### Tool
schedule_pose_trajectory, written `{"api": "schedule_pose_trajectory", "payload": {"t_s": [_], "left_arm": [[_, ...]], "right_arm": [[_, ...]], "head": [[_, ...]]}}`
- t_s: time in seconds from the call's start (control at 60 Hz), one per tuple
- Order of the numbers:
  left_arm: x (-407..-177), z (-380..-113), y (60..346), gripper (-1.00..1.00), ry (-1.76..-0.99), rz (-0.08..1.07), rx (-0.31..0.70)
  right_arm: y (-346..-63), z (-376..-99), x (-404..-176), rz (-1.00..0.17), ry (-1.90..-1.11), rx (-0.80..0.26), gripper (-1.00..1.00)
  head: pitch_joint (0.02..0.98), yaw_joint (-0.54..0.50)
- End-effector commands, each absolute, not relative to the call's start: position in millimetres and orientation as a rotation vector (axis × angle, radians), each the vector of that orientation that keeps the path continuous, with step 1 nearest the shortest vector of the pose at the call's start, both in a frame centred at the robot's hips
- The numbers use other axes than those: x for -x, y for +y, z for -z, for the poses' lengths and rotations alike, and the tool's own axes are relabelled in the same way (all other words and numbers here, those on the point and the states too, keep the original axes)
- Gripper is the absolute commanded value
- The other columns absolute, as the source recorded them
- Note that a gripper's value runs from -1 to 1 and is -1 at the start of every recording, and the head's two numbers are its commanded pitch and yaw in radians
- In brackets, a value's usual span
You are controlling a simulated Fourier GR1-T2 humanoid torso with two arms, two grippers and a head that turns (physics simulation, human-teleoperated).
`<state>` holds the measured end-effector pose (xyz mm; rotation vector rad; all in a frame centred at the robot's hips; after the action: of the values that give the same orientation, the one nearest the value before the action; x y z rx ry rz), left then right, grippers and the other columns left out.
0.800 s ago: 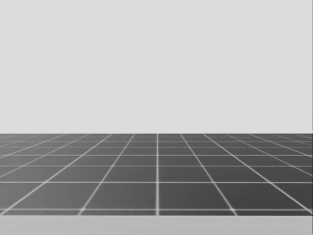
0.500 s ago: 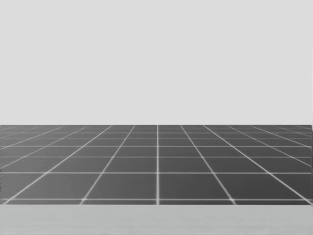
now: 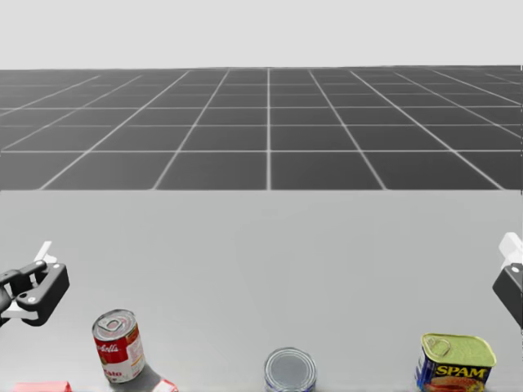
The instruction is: Find the red cube and pick it up.
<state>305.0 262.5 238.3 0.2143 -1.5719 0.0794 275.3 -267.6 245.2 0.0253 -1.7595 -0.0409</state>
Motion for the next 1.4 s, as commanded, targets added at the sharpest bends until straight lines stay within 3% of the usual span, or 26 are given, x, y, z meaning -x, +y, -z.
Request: {"api": "schedule_pose_trajectory", "payload": {"t_s": [0.017,0.3,0.667,0.967,1.067,1.233,1.4], "left_arm": [[-305.5,-237.5,262.4,-1.0,-1.565,-0.076,-0.221],[-306.2,-236.0,262.3,-1.0,-1.558,-0.069,-0.231],[-307.4,-234.0,261.1,-1.0,-1.546,-0.062,-0.238],[-307.6,-233.9,256.1,-1.0,-1.535,-0.055,-0.208],[-305.1,-235.2,253.7,-1.0,-1.516,-0.065,-0.154],[-279.0,-243.8,249.8,-1.0,-1.494,-0.047,-0.133],[-242.7,-237.1,250.1,-1.0,-1.424,-0.056,-0.138]], "right_arm": [[-266.9,-243.4,-276.2,0.029,-1.759,-0.002,-1.0],[-260.7,-239.7,-276.2,-0.015,-1.749,0.033,-1.0],[-251.4,-235.5,-275.0,-0.056,-1.723,0.028,-1.0],[-251.9,-234.6,-275.8,-0.065,-1.713,0.017,-1.0],[-252.1,-234.5,-275.5,-0.059,-1.71,0.015,-1.0],[-251.5,-233.8,-275.1,-0.056,-1.705,0.015,-1.0],[-252.1,-233.3,-276.1,-0.055,-1.702,0.014,-1.0]], "head": [[0.538,0.02],[0.693,0.13],[0.838,0.39],[0.87,0.45],[0.866,0.45],[0.861,0.45],[0.858,0.45]]}}
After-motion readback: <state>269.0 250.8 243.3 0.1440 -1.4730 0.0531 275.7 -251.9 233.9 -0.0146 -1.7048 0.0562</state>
